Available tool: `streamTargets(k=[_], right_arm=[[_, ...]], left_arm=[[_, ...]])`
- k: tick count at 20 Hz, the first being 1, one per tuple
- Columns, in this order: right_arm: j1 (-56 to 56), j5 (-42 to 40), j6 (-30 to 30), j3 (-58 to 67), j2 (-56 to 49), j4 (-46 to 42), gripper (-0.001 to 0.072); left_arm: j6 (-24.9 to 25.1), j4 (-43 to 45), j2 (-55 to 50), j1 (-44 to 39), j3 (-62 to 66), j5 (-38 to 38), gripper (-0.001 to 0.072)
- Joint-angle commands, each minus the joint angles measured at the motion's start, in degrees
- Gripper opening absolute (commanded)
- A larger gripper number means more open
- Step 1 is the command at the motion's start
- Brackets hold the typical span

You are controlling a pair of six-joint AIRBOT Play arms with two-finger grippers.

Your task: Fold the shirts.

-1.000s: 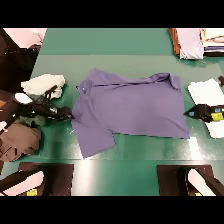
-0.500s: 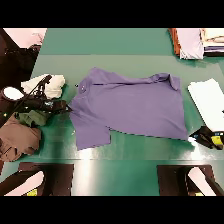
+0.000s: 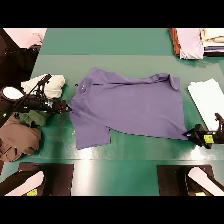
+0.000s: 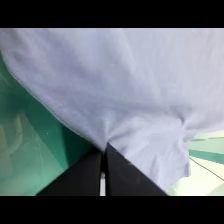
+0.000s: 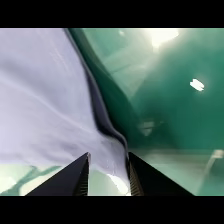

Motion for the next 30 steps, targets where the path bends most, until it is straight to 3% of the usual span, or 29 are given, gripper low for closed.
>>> streamTargets(k=[1,3,9,12,19,23,30], right_arm=[[0.0,-1.3,-1.3,-0.2,-2.3,1.8,0.0179],[0.0,-1.0,-2.1,-0.2,-0.9,1.8,0.0016],[1.9,-0.4,-1.8,6.6,10.8,12.0,0.0015],[8.7,-1.6,-0.6,20.5,15.2,17.9,0.0015],[21.2,-8.3,3.6,60.7,16.7,17.1,0.0015],[15.8,-5.2,4.0,77.1,16.8,17.0,0.0015],[3.8,1.8,8.0,89.4,16.7,11.5,0.0015]], left_arm=[[0.0,0.0,0.0,0.0,0.1,-0.1,0.0021],[0.0,0.0,0.0,0.0,0.1,-0.5,0.0021],[-2.7,0.5,6.2,0.2,7.3,1.7,0.002],[-3.5,0.5,9.9,0.2,23.0,0.5,0.002],[-3.5,0.5,11.0,0.2,65.8,-0.7,0.0021],[-5.7,0.4,12.0,0.2,78.9,0.2,0.0021],[-6.6,-6.1,19.3,0.2,79.5,3.4,0.0021]])
